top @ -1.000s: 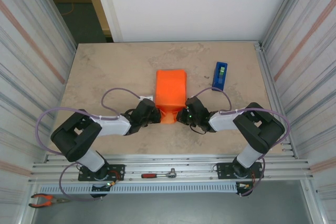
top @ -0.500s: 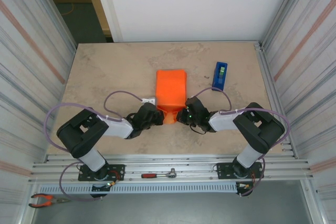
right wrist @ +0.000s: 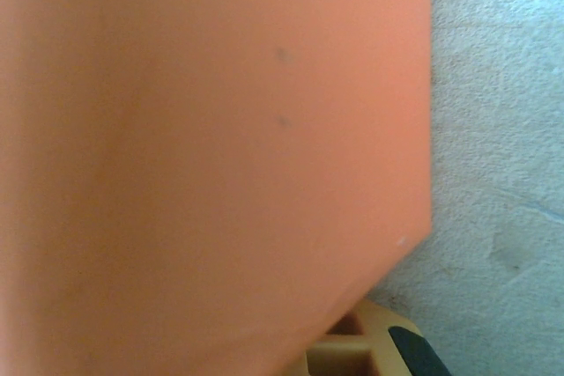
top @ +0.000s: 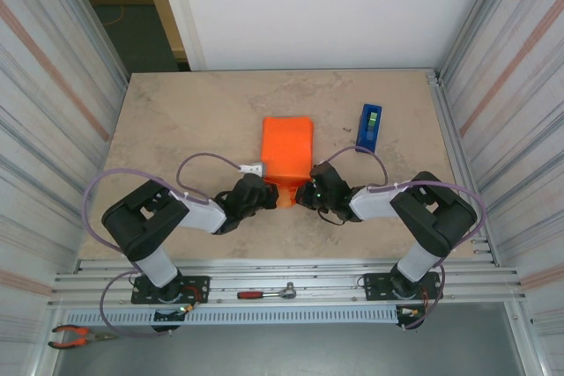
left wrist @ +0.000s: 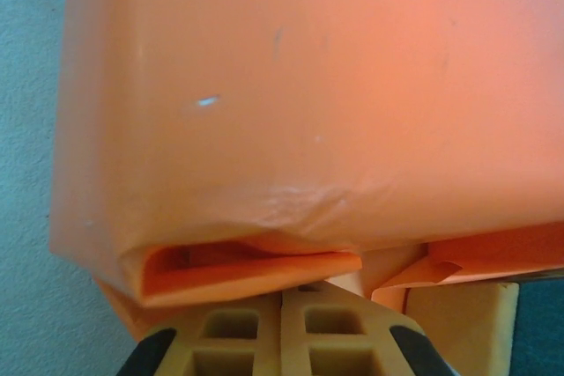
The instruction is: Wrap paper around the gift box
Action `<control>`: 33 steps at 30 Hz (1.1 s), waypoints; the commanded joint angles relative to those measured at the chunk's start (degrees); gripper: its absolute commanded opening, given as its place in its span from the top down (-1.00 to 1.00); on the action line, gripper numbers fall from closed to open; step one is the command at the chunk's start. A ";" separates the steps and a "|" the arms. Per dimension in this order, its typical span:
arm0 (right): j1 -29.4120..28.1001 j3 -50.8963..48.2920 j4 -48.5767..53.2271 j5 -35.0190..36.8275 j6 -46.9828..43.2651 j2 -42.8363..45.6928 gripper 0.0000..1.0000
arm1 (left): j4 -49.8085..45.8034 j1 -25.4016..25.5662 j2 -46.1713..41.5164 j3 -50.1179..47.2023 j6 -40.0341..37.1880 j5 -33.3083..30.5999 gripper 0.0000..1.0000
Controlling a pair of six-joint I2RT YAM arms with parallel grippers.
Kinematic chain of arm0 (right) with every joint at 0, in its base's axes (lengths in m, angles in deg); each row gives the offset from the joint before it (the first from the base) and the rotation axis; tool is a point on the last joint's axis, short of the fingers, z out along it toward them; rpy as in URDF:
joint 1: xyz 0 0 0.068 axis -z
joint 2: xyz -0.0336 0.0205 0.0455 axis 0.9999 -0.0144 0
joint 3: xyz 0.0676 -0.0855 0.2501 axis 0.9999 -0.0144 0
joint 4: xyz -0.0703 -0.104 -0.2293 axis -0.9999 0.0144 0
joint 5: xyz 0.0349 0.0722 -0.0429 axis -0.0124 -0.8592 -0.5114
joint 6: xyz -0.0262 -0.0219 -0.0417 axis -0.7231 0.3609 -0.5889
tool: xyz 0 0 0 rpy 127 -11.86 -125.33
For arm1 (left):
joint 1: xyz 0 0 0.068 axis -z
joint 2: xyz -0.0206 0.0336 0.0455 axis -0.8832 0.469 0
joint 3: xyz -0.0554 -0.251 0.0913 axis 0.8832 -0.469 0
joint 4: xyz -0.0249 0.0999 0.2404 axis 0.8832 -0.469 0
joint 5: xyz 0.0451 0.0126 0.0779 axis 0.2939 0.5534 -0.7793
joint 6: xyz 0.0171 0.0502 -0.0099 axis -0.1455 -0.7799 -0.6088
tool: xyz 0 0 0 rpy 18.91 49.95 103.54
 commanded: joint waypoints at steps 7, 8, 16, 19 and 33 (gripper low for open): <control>-1.24 -0.56 7.62 -0.22 -1.31 -2.60 1.00 | 2.09 2.42 2.61 0.28 2.20 -5.29 0.98; -1.24 -0.56 7.73 -0.19 -1.37 -2.50 1.00 | 1.68 2.98 2.74 0.04 2.38 -6.22 0.98; -1.30 -0.30 8.10 -0.18 -1.59 -2.75 1.00 | -1.53 4.01 2.02 0.25 2.69 -7.31 0.93; -1.20 -0.37 8.43 -0.01 -1.77 -2.51 1.00 | -3.89 3.55 -1.46 0.71 0.93 -5.87 0.79; -0.51 -0.26 8.78 -0.26 -2.43 -2.36 1.00 | -17.34 -2.86 -25.15 -5.98 -0.61 -3.56 0.92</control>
